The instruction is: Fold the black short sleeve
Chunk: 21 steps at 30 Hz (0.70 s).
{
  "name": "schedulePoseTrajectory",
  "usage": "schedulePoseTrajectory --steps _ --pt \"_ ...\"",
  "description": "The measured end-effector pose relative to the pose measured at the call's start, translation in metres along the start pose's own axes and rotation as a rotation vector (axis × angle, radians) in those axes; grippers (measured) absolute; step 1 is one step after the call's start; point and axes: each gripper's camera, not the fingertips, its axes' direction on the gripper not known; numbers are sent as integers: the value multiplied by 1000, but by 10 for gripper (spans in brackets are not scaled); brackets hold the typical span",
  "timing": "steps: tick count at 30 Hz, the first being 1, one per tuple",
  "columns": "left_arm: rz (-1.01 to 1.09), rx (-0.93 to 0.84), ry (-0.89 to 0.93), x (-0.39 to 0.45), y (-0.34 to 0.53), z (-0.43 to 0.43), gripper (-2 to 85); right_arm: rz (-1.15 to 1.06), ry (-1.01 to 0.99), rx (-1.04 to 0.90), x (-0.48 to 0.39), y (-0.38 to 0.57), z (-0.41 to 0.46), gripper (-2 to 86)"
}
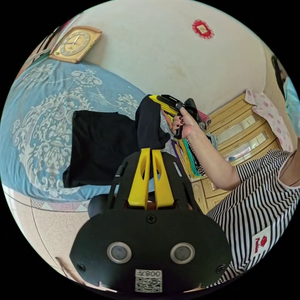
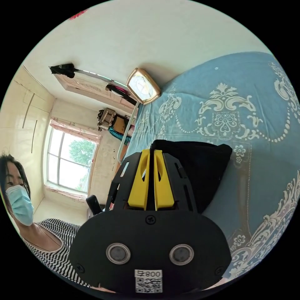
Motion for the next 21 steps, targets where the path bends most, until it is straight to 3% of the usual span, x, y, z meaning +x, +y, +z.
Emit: schedulePoseTrajectory --steps 11,21 --pt "-385 114 91 -154 22 -111 7 -15 95 -221 -24 -37 196 18" --pt "-558 138 171 -225 36 -155 9 -1 167 -369 -16 -56 322 33"
